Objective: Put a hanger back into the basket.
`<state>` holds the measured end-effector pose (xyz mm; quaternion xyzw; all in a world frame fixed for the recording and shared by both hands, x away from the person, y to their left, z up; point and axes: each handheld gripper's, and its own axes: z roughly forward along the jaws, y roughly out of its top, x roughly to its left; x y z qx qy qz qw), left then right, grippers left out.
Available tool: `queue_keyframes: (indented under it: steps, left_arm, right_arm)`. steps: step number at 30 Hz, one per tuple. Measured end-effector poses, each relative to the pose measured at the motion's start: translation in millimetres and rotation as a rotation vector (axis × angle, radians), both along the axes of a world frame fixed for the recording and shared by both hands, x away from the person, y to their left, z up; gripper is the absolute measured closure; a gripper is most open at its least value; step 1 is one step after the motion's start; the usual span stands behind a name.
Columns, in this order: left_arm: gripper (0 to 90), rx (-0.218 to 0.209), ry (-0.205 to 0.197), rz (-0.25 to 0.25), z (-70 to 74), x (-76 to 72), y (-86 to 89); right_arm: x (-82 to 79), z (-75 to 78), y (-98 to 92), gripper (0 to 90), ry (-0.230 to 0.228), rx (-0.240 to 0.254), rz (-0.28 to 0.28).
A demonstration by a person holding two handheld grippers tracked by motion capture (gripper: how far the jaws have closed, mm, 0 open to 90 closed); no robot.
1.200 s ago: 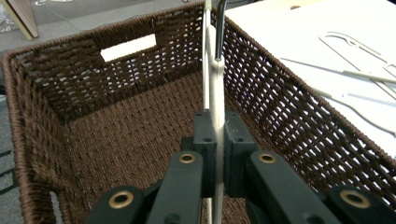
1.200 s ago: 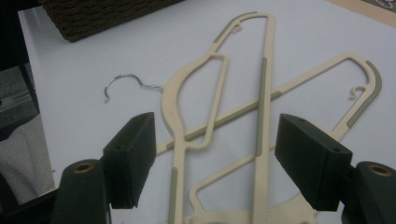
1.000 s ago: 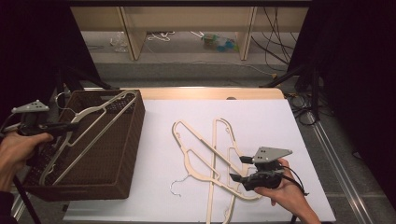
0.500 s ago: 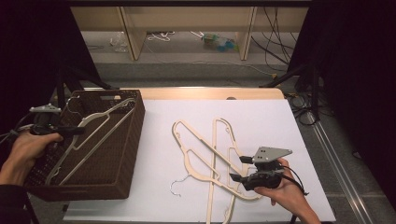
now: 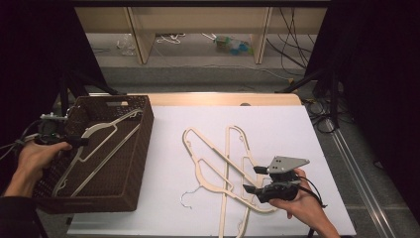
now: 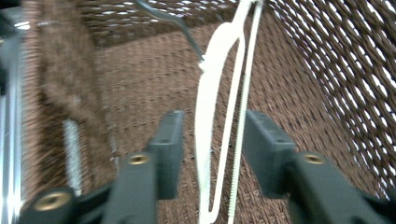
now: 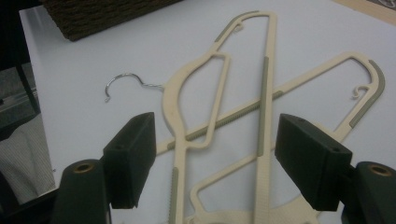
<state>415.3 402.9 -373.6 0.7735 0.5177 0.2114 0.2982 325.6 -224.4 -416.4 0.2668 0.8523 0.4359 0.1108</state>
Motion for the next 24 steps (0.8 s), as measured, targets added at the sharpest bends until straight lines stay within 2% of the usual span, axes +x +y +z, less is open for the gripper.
queue_keyframes:
  steps: [2, 3, 5, 7, 8, 10, 12, 14, 15, 16, 17, 18, 19, 20, 21, 22, 23, 24]
  left_arm:
    - [53.8, -0.002, -0.011, 0.042, 7.5, -5.7, -1.1]
    - [50.7, -0.021, -0.011, 0.075, 10.7, -9.0, -3.5]
    - [47.9, -0.051, -0.024, 0.098, 16.5, -14.9, -9.8]
    - [45.3, -0.057, -0.042, 0.067, 22.6, -18.5, -16.1]
    - [43.4, -0.072, -0.048, 0.084, 25.4, -21.7, -21.4]
    - [40.9, -0.099, -0.072, 0.076, 31.5, -28.0, -31.7]
    - [39.8, -0.108, -0.091, 0.041, 38.8, -34.5, -41.5]
    - [37.5, -0.158, -0.121, 0.043, 45.2, -41.8, -55.2]
    - [36.3, -0.162, -0.136, 0.016, 48.9, -45.1, -60.8]
    - [35.7, -0.184, -0.147, 0.001, 51.9, -49.2, -68.5]
    - [35.0, -0.180, -0.154, -0.037, 55.0, -52.3, -74.7]
    - [34.1, -0.207, -0.166, -0.047, 56.7, -56.7, -83.5]
    - [34.0, -0.221, -0.169, -0.061, 58.5, -61.2, -91.6]
    - [33.8, -0.221, -0.181, -0.095, 59.8, -64.4, -98.7]
    - [33.5, -0.236, -0.188, -0.112, 60.5, -68.5, -107.5]
    - [33.5, -0.229, -0.200, -0.148, 61.2, -71.3, -114.8]
    - [33.3, -0.243, -0.199, -0.164, 61.4, -75.3, -123.8]
    - [33.1, -0.230, -0.220, -0.213, 62.0, -77.0, -130.1]
  right_arm:
    - [0.0, -0.1, 0.2, 30.2, 0.003, -0.003, -0.002]
    - [0.0, -0.2, 0.4, 30.2, 0.004, -0.003, -0.003]
    - [-0.2, -0.3, 0.7, 30.2, 0.003, -0.002, -0.003]
    - [0.2, -0.2, 0.4, 30.2, 0.004, -0.001, -0.001]
    - [0.3, -0.3, 0.2, 30.2, 0.006, 0.000, -0.002]
    - [0.5, -0.6, -0.1, 30.2, 0.004, -0.001, -0.004]
    - [0.1, -0.6, 0.5, 30.2, 0.004, 0.000, -0.004]
    - [-0.5, -0.5, 1.6, 30.2, 0.001, 0.001, -0.005]
    - [-0.5, -0.6, 2.0, 30.2, 0.001, -0.001, -0.001]
    - [-0.6, -0.5, 2.5, 30.2, 0.003, -0.002, 0.003]
    - [-1.0, -0.5, 2.9, 30.2, 0.010, -0.001, 0.002]
    - [-0.9, -0.9, 3.3, 30.2, 0.011, -0.003, 0.002]
    - [-0.8, -1.4, 3.7, 30.2, 0.007, -0.003, 0.001]
    - [-0.3, -2.1, 4.1, 30.2, 0.002, -0.006, 0.004]
    - [-0.5, -2.4, 4.7, 30.2, 0.015, -0.005, 0.005]
    - [-0.3, -2.8, 5.5, 30.2, 0.019, -0.009, 0.005]
    - [-0.6, -3.5, 6.8, 30.2, 0.019, -0.011, -0.001]
    - [-0.4, -3.9, 7.8, 30.2, 0.019, -0.014, 0.005]
